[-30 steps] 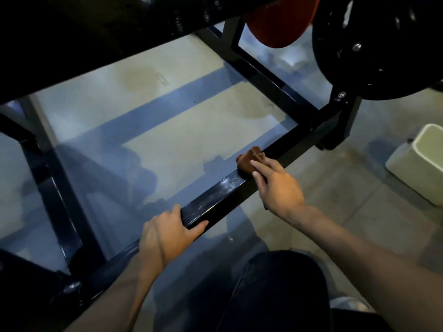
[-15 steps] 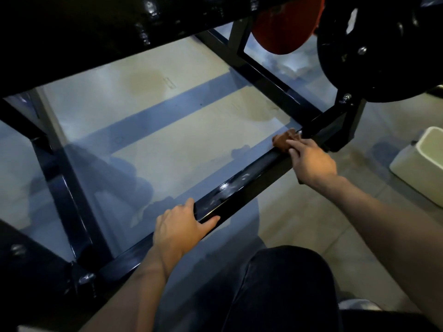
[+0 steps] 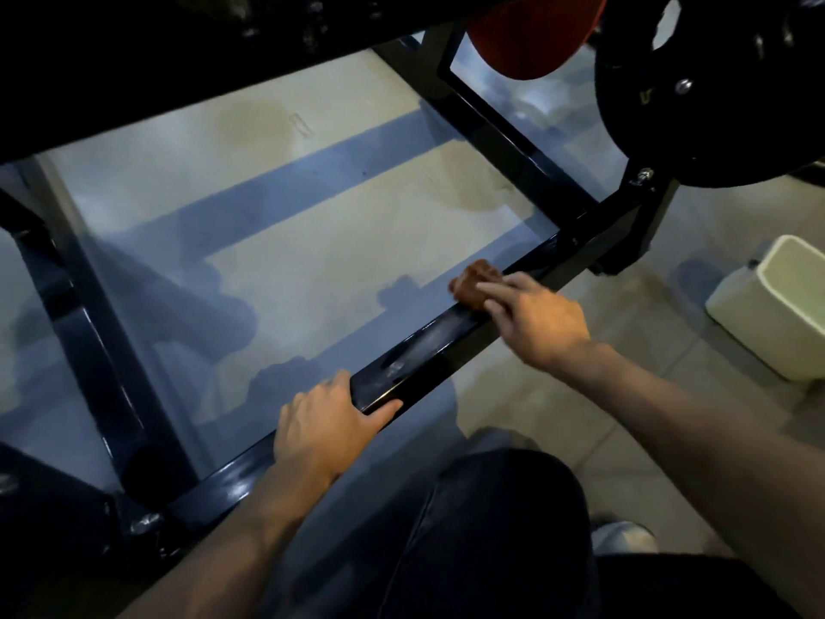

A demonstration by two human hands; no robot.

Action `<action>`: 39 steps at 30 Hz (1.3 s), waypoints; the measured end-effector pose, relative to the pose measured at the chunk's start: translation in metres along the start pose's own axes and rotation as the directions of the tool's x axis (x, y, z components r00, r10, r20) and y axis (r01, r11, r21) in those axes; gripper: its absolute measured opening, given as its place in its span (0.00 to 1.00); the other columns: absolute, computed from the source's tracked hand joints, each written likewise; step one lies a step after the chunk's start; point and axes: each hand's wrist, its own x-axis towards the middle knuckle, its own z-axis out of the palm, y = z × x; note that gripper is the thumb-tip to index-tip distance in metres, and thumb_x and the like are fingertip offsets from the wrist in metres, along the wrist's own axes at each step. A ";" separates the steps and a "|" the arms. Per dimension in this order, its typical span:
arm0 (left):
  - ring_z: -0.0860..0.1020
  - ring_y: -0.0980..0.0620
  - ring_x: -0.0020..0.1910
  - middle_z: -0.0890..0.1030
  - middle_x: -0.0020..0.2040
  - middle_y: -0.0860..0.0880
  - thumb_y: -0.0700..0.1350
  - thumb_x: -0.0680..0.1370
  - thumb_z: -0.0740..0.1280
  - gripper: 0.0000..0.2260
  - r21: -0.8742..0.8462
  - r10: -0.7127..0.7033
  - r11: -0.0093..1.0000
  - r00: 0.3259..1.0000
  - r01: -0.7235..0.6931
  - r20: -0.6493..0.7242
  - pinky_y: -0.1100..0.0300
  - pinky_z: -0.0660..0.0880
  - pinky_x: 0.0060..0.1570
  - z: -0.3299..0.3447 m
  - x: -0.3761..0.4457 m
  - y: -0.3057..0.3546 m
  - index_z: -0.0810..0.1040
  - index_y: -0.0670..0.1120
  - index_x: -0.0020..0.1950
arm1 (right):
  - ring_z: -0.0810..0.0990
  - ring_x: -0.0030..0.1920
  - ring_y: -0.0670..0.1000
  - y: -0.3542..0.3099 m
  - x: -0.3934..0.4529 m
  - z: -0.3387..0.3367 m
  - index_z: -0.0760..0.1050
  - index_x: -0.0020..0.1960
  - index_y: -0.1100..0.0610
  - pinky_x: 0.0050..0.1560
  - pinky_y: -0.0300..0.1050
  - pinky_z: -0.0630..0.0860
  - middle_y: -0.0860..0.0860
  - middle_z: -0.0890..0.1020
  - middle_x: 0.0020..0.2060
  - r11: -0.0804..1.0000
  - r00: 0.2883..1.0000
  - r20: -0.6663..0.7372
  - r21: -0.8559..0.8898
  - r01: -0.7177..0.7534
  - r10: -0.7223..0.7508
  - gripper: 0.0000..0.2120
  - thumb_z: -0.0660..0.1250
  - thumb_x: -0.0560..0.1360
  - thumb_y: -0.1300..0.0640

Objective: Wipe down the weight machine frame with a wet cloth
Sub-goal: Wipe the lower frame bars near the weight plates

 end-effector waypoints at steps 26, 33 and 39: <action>0.79 0.42 0.45 0.79 0.43 0.50 0.79 0.71 0.59 0.31 0.056 -0.020 0.998 0.999 0.021 -0.029 0.51 0.73 0.44 0.003 0.004 0.004 0.69 0.51 0.46 | 0.80 0.63 0.60 0.026 0.025 -0.028 0.77 0.71 0.47 0.61 0.55 0.77 0.55 0.76 0.68 0.949 0.949 0.076 0.054 -0.311 0.307 0.18 0.61 0.84 0.46; 0.81 0.43 0.43 0.82 0.42 0.50 0.79 0.68 0.61 0.30 0.031 -0.009 0.999 0.997 0.011 -0.081 0.51 0.78 0.43 0.003 0.003 0.005 0.71 0.53 0.46 | 0.82 0.56 0.62 -0.091 -0.056 -0.005 0.78 0.68 0.45 0.56 0.52 0.77 0.52 0.74 0.69 0.978 0.972 0.181 0.174 0.117 -0.149 0.16 0.60 0.83 0.46; 0.81 0.43 0.42 0.82 0.42 0.49 0.80 0.69 0.61 0.31 0.070 0.015 0.998 0.996 -0.009 -0.089 0.52 0.78 0.40 0.006 0.005 0.002 0.72 0.52 0.48 | 0.81 0.61 0.56 -0.062 -0.030 -0.015 0.76 0.71 0.39 0.57 0.50 0.76 0.46 0.75 0.68 0.979 0.963 0.196 0.122 0.164 -0.186 0.17 0.59 0.84 0.44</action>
